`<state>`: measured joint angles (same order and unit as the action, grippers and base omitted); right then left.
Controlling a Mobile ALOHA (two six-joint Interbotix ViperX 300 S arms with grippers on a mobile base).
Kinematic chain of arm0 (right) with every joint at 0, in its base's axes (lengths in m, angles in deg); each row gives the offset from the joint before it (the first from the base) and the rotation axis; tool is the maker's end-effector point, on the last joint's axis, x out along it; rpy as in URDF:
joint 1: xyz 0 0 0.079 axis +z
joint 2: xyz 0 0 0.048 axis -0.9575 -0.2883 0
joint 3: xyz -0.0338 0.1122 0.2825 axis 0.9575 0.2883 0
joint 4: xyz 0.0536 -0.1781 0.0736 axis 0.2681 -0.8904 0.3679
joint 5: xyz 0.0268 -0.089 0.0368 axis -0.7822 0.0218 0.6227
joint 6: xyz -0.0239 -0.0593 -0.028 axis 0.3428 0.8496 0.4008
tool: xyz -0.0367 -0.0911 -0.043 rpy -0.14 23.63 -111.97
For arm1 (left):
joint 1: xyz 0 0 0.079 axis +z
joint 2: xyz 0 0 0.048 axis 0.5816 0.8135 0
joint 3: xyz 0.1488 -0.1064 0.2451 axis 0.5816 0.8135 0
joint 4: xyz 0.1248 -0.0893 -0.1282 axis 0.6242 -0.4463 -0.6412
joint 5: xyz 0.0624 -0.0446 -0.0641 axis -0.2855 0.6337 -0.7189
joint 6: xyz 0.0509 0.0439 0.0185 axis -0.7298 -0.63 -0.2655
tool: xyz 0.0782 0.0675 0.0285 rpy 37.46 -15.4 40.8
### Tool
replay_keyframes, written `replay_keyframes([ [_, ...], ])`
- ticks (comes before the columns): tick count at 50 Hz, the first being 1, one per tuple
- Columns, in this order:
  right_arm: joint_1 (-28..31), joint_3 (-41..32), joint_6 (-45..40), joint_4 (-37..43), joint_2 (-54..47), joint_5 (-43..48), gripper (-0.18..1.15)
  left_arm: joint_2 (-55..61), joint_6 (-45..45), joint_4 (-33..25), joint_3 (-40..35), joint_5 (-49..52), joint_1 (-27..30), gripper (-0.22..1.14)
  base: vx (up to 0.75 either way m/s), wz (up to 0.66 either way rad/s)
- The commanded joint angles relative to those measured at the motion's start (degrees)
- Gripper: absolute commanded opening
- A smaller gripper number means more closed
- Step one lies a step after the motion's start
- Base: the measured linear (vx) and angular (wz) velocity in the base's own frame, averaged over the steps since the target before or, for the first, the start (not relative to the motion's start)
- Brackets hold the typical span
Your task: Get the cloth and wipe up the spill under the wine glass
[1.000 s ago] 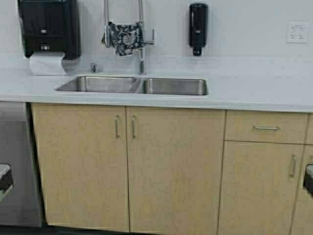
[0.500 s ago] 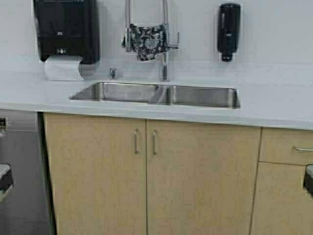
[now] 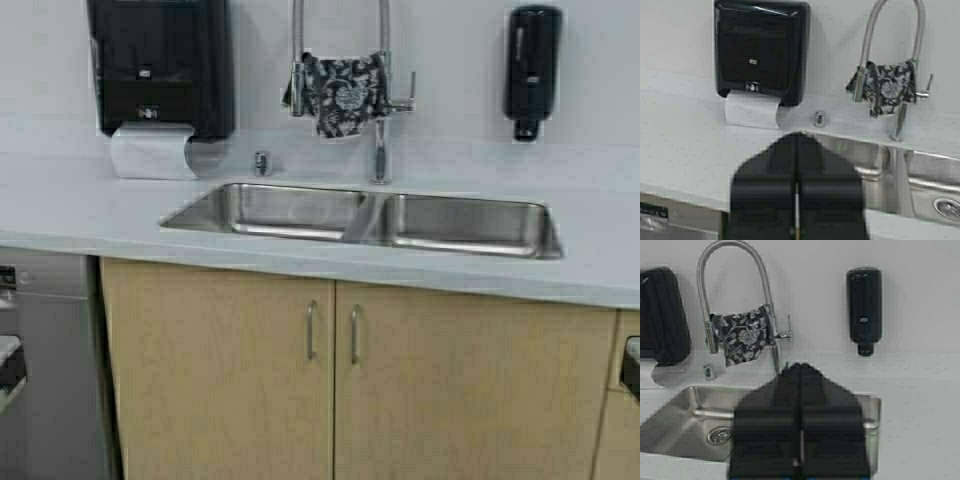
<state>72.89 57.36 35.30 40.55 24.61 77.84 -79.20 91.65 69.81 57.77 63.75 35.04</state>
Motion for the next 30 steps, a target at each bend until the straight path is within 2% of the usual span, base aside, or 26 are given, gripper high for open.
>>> replay_keyframes([
  [1, 1.05, -2.46, -0.09, -0.44, -0.35, -4.04, 0.05, 0.18, 0.09, 0.18, -0.18, -0.44, 0.00, 0.03, 0.34, 0.13],
  [15, 11.51, -7.65, 0.18, -4.48, -0.35, -18.63, 0.05, -2.99, 1.23, 0.18, 0.53, 0.18, 0.00, 0.03, 0.33, 0.09],
  [23, 18.11, -10.99, 0.26, -4.57, -1.85, -20.13, 0.05, -7.65, 0.53, 0.18, 1.32, 2.37, 0.00, 0.03, 0.32, 0.03],
  [30, 19.78, -15.03, 0.26, -4.75, -6.68, -19.86, 0.05, -10.63, 0.18, 0.18, 1.76, 4.92, 0.00, 0.03, 0.31, -0.02],
])
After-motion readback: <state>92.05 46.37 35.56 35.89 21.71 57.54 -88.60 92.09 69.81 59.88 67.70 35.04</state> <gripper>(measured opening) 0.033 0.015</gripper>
